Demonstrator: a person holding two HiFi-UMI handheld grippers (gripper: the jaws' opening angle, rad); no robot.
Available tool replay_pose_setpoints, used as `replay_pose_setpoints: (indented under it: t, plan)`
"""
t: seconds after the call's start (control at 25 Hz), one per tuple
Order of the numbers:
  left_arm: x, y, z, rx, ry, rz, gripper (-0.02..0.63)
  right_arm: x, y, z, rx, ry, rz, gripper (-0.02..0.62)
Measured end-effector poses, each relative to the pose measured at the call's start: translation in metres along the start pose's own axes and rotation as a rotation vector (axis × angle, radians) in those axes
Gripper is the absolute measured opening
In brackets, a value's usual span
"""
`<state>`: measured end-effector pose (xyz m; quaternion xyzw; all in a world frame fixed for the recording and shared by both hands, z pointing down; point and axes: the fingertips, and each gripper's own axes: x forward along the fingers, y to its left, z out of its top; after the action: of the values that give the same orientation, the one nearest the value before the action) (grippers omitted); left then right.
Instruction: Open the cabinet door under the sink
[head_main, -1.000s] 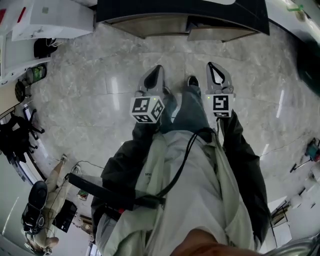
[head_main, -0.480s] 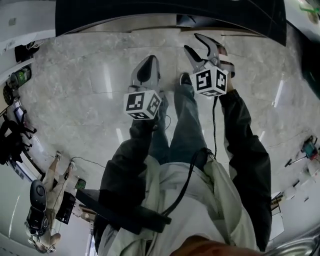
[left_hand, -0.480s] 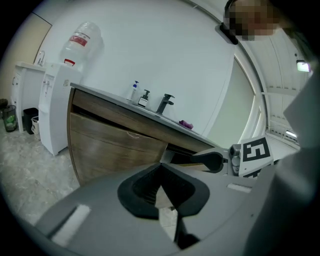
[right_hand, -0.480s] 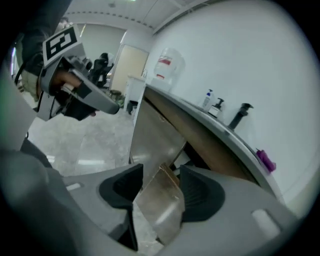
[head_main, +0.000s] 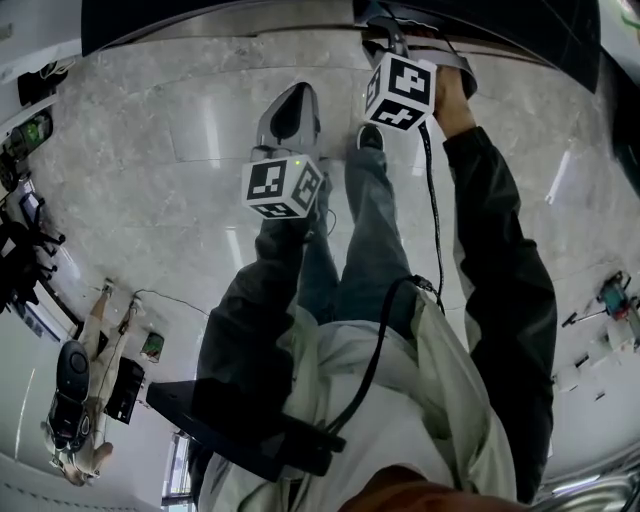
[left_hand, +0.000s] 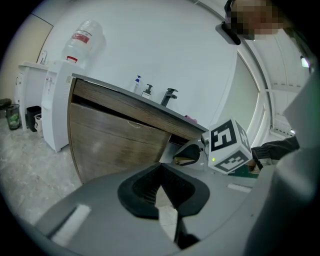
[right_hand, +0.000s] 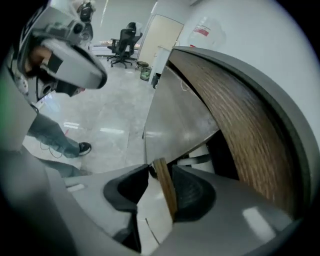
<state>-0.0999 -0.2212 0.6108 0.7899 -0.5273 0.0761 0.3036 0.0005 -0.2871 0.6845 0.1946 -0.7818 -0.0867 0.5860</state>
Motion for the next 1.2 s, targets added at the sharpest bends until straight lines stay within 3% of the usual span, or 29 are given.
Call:
replay_pose_setpoints:
  t: [0.2,0.56,0.84,1.2]
  plan:
    - [-0.003,-0.015,-0.012,-0.025,0.008,0.000,0.006,-0.015,0.029,0.001,0.021,0.025,0.132,0.139]
    - [-0.003,-0.072,-0.048,-0.054,0.071,-0.074,0.006,-0.066,0.135,-0.039,-0.166,0.075,0.258,0.161]
    - [-0.015,-0.114,-0.072,-0.036,0.121,-0.135,0.006,-0.097,0.183,-0.077,-0.183,0.191,0.295,0.184]
    - [-0.010,-0.163,-0.088,-0.006,0.169,-0.213,0.006,-0.135,0.220,-0.133,-0.224,0.227,0.309,0.214]
